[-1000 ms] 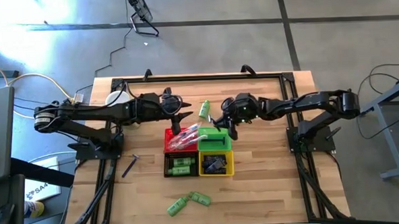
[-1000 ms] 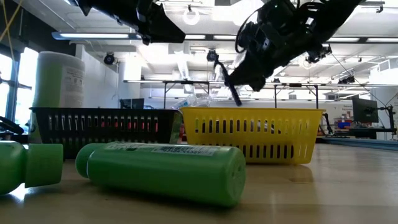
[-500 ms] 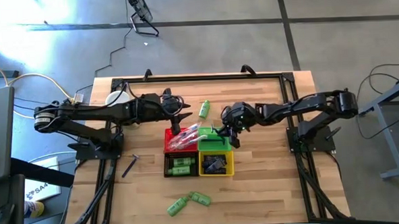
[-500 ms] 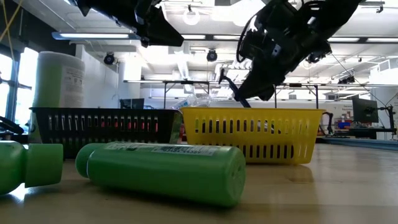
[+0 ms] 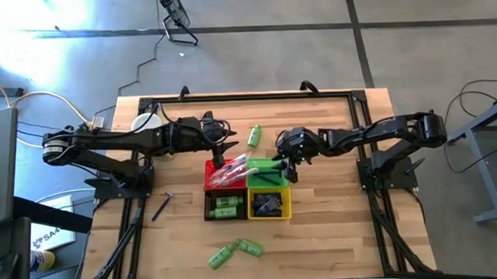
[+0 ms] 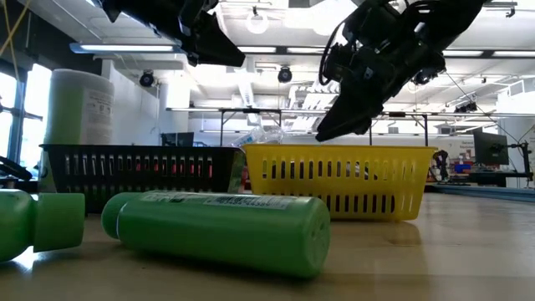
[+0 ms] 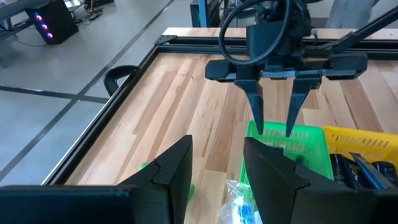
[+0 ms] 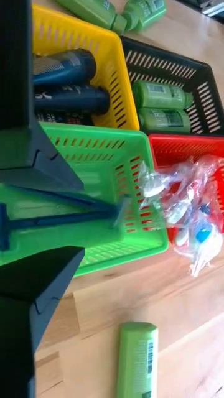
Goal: Pick & Place Travel size toiletries
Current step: Put the green shampoo bottle into the black bin
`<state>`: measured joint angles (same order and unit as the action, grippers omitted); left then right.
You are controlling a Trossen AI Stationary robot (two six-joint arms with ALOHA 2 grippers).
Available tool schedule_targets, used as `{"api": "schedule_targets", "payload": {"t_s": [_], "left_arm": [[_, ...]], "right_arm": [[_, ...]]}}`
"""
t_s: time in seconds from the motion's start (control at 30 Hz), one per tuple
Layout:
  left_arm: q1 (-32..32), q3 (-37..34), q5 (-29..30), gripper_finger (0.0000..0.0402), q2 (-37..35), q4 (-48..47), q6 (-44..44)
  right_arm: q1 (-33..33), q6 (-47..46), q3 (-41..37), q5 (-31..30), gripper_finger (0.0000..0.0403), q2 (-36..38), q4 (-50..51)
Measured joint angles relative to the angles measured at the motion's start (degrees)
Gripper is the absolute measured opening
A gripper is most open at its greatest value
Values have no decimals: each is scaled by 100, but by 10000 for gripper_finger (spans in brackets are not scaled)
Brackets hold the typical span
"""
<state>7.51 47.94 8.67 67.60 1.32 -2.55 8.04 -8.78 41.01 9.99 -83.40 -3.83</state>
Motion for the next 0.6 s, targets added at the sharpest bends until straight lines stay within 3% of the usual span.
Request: {"api": "schedule_targets", "payload": {"t_s": [0.3,0.6], "left_arm": [[0,-2,-15,140,2,-28,4],[0,-2,-13,140,2,-28,4]], "right_arm": [[163,751,4,3,126,601,-75],[217,1497,4,-1099,74,1285,-214]]}}
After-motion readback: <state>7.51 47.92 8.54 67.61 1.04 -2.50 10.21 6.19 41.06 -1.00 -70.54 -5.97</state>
